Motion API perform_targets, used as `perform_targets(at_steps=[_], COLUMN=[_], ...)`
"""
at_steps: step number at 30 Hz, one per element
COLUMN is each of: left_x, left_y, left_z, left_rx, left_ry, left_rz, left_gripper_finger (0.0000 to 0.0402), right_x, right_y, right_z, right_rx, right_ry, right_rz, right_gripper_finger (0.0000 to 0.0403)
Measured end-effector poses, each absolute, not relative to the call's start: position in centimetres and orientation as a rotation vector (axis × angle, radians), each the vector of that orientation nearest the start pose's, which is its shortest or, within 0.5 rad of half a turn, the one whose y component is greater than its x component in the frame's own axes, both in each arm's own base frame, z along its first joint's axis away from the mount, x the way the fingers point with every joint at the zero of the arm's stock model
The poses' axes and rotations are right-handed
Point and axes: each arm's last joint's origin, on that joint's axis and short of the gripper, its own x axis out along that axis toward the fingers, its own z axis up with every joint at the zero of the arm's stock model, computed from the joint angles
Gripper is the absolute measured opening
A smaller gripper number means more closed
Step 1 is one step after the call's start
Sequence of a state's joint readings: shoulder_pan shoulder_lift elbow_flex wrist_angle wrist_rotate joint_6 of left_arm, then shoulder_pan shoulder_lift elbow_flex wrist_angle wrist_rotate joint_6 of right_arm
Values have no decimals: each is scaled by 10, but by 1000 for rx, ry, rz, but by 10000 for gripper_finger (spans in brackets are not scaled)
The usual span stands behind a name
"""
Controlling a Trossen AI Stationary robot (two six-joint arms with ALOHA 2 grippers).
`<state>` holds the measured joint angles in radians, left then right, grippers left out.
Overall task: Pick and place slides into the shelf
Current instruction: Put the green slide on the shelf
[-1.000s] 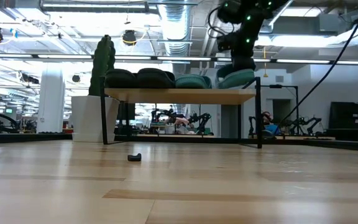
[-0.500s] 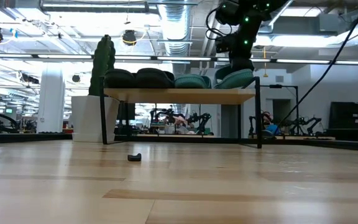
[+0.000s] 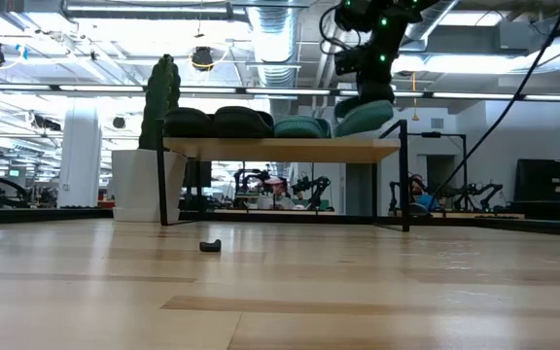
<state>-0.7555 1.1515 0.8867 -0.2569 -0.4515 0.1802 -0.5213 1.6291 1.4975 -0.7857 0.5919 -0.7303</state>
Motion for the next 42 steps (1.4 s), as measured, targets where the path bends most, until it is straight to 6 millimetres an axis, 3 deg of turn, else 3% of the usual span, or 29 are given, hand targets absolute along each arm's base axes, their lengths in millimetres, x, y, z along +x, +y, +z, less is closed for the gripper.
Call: perform_targets(at_steps=[11, 16, 25, 32, 42], left_x=[188, 188, 188, 187, 187], left_y=[-159, -159, -159, -159, -159], left_z=[292, 292, 291, 291, 291], left_rx=[476, 469, 475, 477, 472], left_ry=[404, 405, 408, 411, 412], left_rz=[-337, -336, -336, -333, -332], left_gripper_finger=[2, 2, 2, 2, 2], right_x=[290, 293, 317, 330, 328], right_y=[-179, -177, -183, -190, -185], right_z=[332, 323, 295, 300, 306], right_rx=[-628, -609, -612, -603, -572], right_ry=[1279, 1326, 1428, 1408, 1404], right_rz=[-636, -613, -566, -560, -489], right_gripper_finger=[0, 0, 0, 1, 53])
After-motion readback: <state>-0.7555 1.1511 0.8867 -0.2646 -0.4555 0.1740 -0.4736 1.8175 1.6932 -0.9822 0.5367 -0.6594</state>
